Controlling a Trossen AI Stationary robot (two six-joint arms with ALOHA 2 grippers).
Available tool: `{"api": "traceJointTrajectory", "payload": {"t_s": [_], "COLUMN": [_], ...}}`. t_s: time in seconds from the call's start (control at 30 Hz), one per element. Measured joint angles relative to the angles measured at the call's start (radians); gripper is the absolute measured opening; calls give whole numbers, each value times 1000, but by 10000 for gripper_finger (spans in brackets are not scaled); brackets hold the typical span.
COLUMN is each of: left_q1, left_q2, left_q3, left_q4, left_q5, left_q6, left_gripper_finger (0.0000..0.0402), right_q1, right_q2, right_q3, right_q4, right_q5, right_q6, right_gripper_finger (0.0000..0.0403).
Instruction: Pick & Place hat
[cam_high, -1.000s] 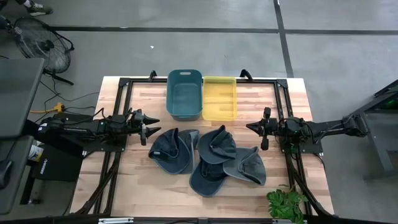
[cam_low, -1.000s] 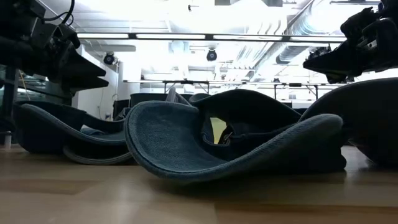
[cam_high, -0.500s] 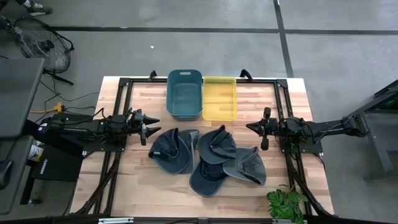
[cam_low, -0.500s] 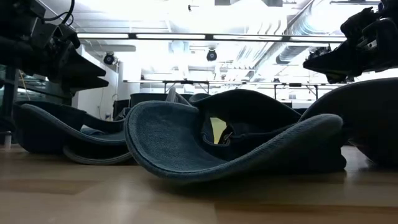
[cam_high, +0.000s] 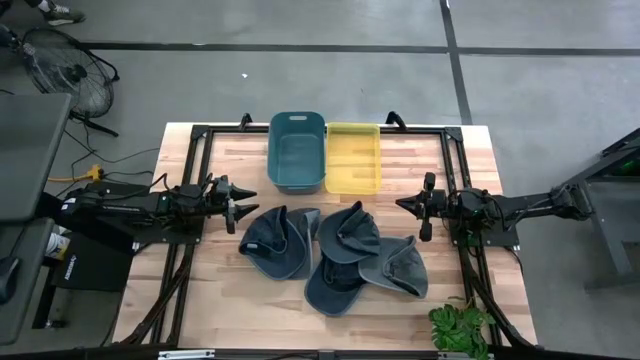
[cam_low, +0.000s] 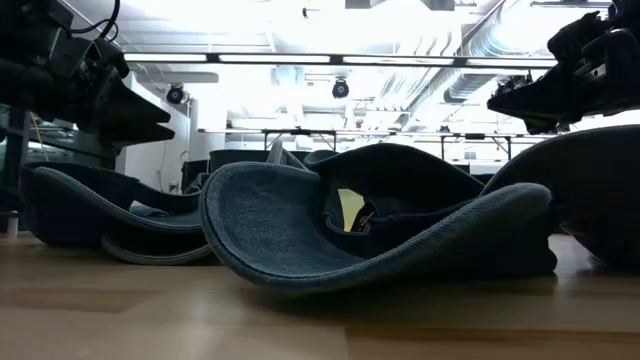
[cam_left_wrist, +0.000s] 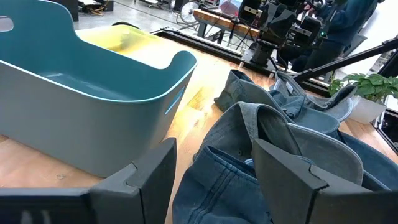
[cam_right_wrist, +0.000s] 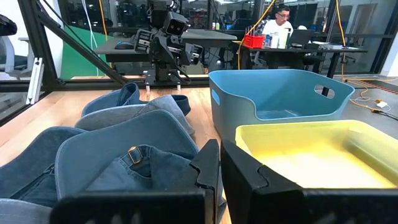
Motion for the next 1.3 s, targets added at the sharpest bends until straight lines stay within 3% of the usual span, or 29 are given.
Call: {"api": "traceJointTrajectory", "payload": {"t_s": [0.87, 1.3], "left_q1": [0, 0], "left_q2": [-1, 3], "left_q3": [2, 110], "left_q4": [24, 13], "left_q5": [32, 44], "left_q6": [-34, -9], "left_gripper_finger": [209, 209], "right_q1": [0, 0], "right_q2": [0, 0], "right_q3": [0, 0], "right_q4": [0, 0], "right_q5": [0, 0], "right_q6": [0, 0], "right_gripper_finger": [12, 12]}}
